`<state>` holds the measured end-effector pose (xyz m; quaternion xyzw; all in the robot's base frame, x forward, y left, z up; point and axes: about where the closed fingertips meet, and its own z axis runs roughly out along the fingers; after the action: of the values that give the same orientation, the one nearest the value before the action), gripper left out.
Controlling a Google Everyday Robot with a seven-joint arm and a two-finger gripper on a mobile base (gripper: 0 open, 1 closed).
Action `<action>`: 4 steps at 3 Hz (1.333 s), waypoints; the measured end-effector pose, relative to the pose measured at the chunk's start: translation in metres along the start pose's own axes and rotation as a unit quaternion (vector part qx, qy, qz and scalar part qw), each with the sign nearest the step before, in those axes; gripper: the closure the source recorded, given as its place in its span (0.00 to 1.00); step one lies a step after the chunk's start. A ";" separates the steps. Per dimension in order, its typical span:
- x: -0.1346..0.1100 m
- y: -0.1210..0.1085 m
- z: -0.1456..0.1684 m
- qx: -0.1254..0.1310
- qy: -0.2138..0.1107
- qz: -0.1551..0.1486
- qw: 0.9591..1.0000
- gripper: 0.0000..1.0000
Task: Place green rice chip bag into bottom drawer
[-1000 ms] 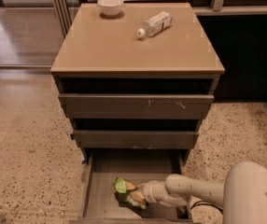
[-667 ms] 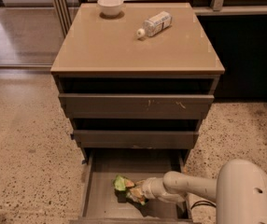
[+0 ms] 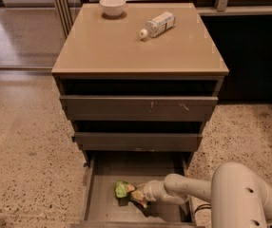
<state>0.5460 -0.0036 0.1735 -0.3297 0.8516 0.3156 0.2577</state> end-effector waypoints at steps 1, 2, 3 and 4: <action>0.000 0.000 0.000 0.000 0.000 0.000 1.000 0.81; 0.000 0.000 0.000 0.000 0.000 0.000 1.000 0.58; 0.000 0.000 0.000 0.000 0.000 0.000 1.000 0.35; 0.000 0.000 0.000 0.000 0.000 0.000 1.000 0.12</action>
Offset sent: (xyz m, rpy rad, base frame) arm 0.0004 0.0000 -0.0002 0.0001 -0.0002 -0.0003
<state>0.5463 -0.0035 0.1732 -0.3297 0.8516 0.3156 0.2578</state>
